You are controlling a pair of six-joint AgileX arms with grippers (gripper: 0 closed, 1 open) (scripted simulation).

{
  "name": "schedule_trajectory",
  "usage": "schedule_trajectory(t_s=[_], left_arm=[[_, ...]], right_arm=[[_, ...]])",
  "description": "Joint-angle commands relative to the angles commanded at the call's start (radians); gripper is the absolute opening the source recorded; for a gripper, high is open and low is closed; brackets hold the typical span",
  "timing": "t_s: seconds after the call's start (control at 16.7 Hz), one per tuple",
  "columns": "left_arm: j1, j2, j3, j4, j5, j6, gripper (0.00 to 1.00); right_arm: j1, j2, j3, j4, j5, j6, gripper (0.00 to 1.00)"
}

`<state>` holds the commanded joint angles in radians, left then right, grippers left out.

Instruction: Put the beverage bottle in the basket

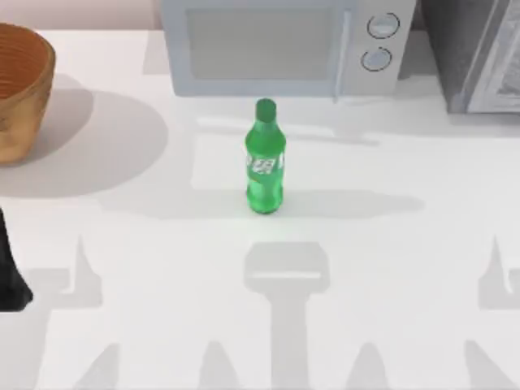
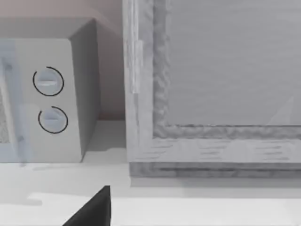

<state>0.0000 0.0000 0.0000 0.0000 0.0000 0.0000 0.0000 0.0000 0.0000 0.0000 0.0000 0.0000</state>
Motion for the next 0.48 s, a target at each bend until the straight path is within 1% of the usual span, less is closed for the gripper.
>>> schedule_trajectory(t_s=[0.24, 0.48], left_arm=[[-0.006, 0.03, 0.011, 0.03, 0.005, 0.001, 1.0], [-0.045, 0.217, 0.066, 0.197, 0.039, 0.004, 1.0]], right_arm=[[0.0, 0.0, 0.0, 0.0, 0.0, 0.0, 1.0], [0.0, 0.0, 0.0, 0.0, 0.0, 0.0, 1.0]])
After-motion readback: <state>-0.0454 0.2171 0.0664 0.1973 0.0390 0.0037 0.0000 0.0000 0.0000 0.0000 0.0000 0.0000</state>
